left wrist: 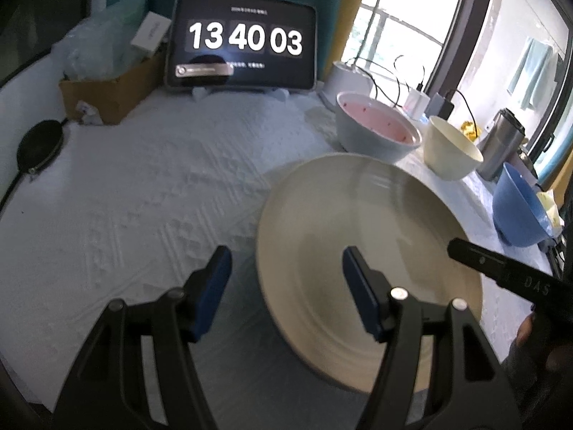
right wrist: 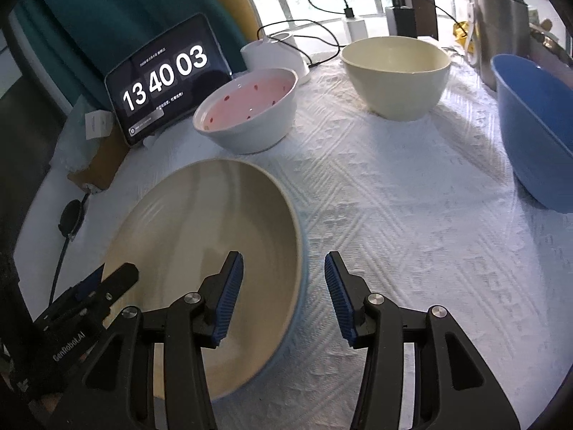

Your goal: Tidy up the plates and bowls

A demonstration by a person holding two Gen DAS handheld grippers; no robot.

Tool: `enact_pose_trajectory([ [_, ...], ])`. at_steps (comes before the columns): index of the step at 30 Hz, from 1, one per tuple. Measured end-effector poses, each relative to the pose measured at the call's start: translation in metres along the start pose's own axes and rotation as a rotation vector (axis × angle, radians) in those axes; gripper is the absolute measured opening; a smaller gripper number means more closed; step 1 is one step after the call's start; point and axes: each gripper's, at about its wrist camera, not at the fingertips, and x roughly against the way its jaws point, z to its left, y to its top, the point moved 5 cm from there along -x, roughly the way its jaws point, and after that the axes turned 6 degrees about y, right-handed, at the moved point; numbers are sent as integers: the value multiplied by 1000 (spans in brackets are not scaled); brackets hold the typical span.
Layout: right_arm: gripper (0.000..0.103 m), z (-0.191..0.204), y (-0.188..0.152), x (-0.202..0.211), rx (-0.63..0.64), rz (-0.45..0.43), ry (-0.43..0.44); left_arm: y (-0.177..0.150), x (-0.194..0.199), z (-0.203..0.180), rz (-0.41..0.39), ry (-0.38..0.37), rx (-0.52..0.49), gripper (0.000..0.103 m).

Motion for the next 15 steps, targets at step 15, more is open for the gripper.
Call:
enact_pose_trajectory([
  [15, 50, -24, -2, 37, -23, -53, -3, 2, 29, -38, -46, -34, -58, 66],
])
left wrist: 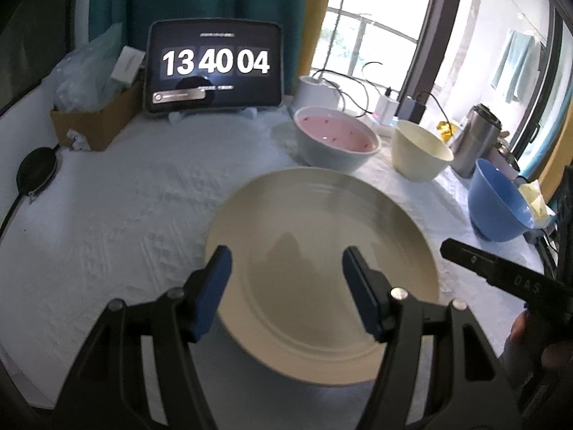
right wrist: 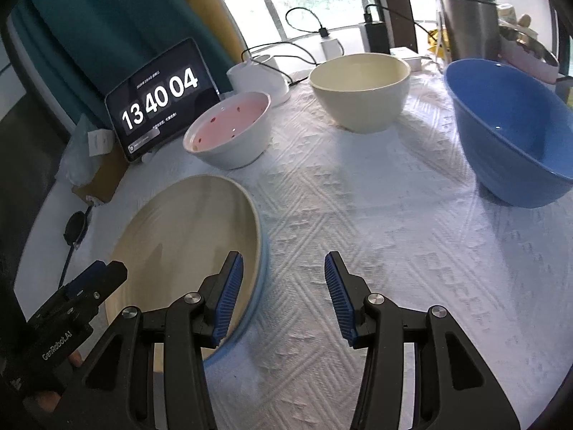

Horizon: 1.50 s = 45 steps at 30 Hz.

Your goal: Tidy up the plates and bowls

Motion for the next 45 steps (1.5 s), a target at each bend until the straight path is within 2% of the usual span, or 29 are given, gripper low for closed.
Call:
enact_pose_trajectory([
  [23, 50, -66, 0, 58, -73, -77, -6, -4, 19, -93, -15, -86, -123, 66],
  [45, 50, -125, 5, 90, -119, -135, -38, 0, 25, -154, -20, -92, -205, 66],
])
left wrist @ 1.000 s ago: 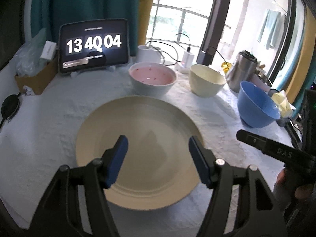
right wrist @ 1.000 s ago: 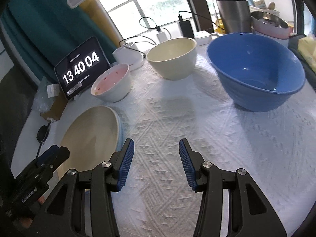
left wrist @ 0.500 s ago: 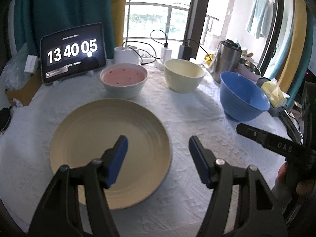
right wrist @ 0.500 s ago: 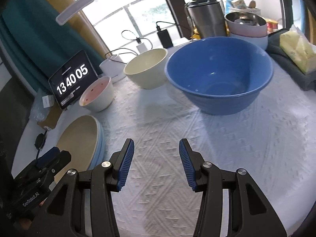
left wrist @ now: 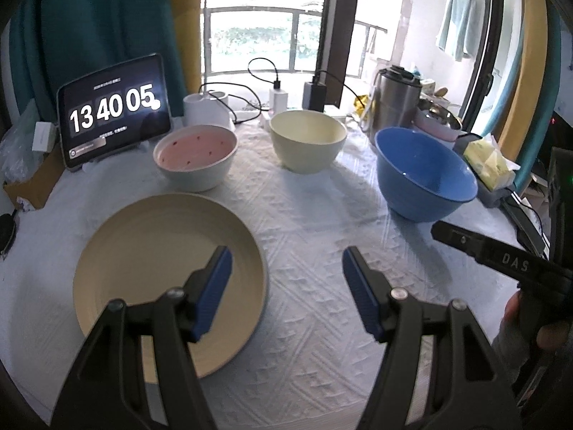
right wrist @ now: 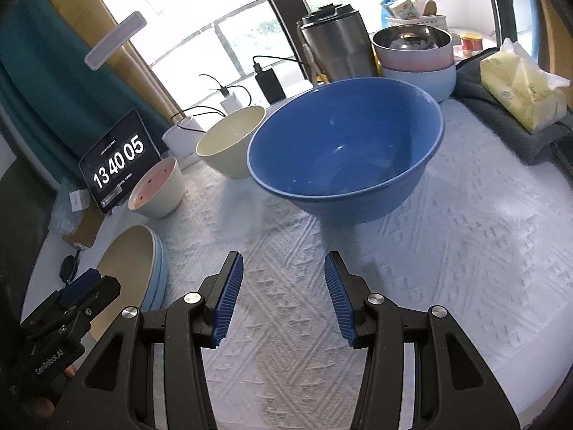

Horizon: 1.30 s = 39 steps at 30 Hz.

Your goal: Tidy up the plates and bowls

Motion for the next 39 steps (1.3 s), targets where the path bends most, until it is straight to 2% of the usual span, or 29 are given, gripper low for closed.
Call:
enact_pose_trajectory([
  [39, 50, -68, 43, 32, -45, -57, -24, 37, -20, -88, -37, -56, -71, 66],
])
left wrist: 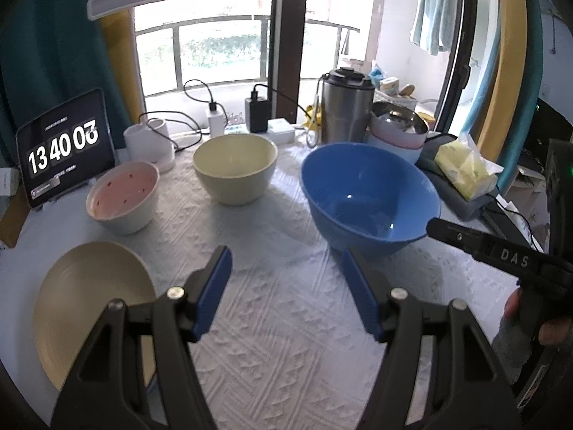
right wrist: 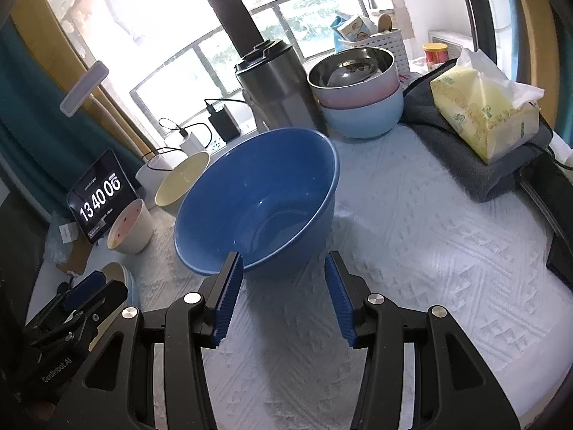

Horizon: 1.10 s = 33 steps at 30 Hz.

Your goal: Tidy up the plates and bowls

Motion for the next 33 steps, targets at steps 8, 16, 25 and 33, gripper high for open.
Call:
enact_pose_trajectory([
  [8, 50, -9, 9, -10, -9, 2, -1, 7, -15, -9, 7, -10, -10, 66],
  [16, 50, -16, 13, -22, -9, 17, -9, 11, -32, -20, 22, -24, -16, 66],
  [25, 50, -31, 9, -40, -12, 49, -47, 13, -47, -35, 21, -50, -49, 66],
  [33, 50, -42, 5, -53, -6, 70, -71, 15, -64, -45, 25, -52, -75, 66],
])
